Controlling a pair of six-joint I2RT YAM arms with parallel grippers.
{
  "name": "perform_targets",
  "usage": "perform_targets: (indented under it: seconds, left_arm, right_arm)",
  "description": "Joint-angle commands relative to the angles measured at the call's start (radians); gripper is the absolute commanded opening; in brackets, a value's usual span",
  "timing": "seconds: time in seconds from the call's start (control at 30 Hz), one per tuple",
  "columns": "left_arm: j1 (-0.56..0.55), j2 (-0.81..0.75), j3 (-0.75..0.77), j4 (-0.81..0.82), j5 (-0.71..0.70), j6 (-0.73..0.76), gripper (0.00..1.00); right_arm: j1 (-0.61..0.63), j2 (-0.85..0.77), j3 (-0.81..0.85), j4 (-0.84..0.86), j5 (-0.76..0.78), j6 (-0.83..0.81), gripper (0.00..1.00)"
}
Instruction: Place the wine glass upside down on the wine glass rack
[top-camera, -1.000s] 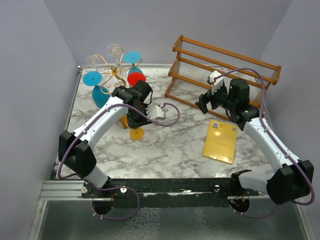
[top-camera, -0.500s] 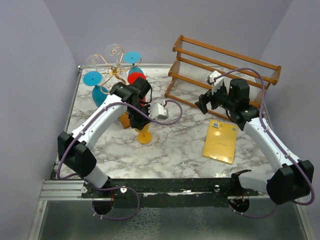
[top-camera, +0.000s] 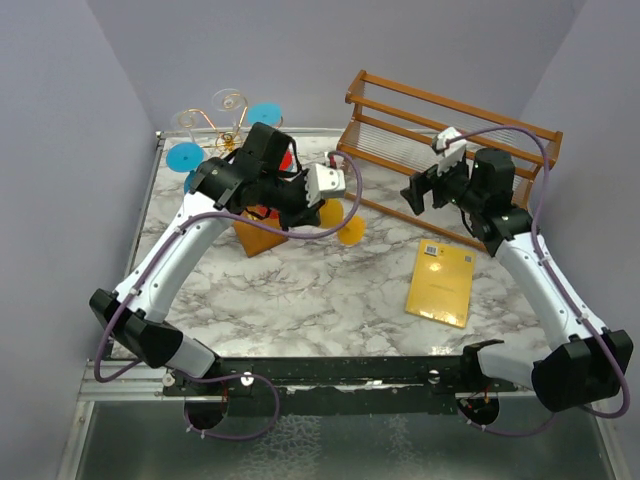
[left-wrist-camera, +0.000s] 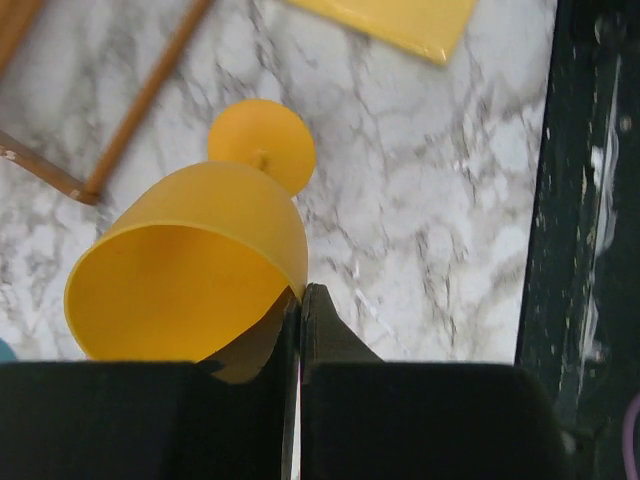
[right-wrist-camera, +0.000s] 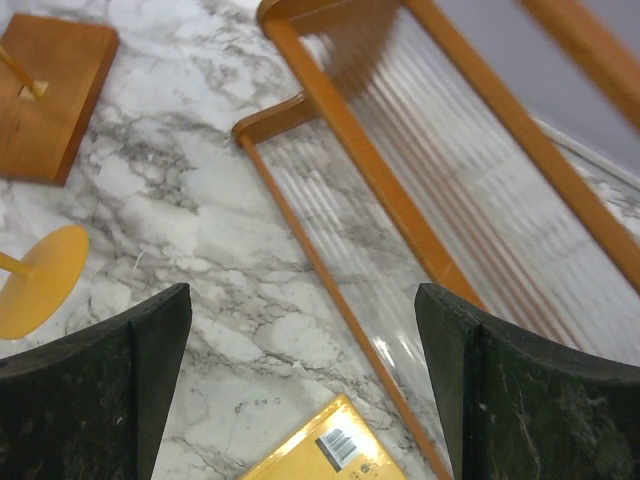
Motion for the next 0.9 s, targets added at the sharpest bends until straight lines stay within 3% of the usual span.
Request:
perform_targets:
  seconds: [0.0, 0.13, 0.33, 0.53, 0.87]
  left_arm:
    - [-0.003, -0.041, 0.082, 0.308, -0.013, -0.280, 0.00]
    - [-0.003, -0.063, 0.123, 0.488, -0.099, -0.397, 0.00]
    - [-0.003, -0.042, 0.201, 0.586, -0.177, -0.526, 0.00]
    - [-0.003, -0.047, 0.191, 0.635, -0.149, -0.608, 0.00]
    - [-0.003, -0.069, 0.162, 0.652, -0.131, -0.618, 0.00]
  right_arm:
    - [-0.029, -0.031, 0.137, -0.030, 0.079, 0.097, 0.91]
    - [-0.029, 0.002, 0.249, -0.086, -0.039, 0.104, 0.86]
    - [-0.029, 0.063, 0.417, -0.151, -0.223, 0.145, 0.77]
    - [-0.024, 0.158, 0.518, -0.166, -0.277, 0.234, 0.70]
    - [-0.015, 0.225, 0.553, -0.138, -0.375, 0.322, 0.62]
